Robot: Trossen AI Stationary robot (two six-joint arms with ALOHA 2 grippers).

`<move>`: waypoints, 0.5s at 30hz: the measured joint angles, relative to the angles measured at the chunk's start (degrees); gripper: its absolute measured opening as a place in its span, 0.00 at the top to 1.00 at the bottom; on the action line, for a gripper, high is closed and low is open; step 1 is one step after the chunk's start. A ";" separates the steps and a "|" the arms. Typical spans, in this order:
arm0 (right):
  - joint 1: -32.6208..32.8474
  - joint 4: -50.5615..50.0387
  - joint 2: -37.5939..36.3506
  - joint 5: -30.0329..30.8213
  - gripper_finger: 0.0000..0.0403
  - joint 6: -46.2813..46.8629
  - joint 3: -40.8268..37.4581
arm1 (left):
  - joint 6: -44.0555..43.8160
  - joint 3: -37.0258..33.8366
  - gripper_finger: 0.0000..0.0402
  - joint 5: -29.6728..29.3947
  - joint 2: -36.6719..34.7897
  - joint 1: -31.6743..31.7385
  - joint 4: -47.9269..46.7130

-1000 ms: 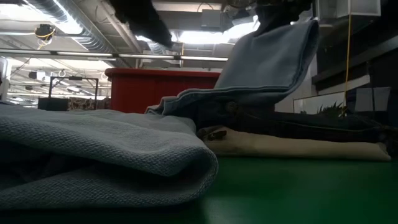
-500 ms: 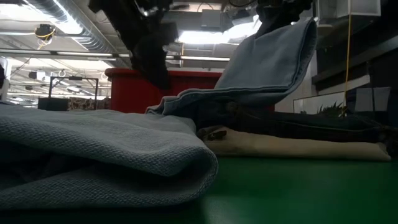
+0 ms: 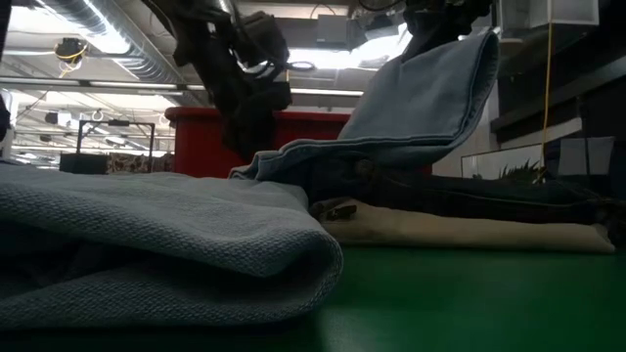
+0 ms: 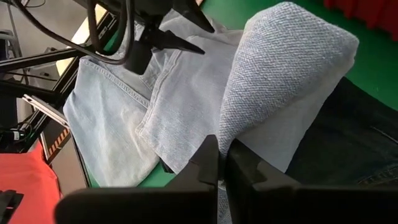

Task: Fold Laundry from Bin
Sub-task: Fold the light blue jeans

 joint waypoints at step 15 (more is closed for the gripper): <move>0.00 0.02 0.00 1.95 0.97 -0.44 -0.02 | 3.05 0.00 0.95 -0.14 3.53 0.64 7.14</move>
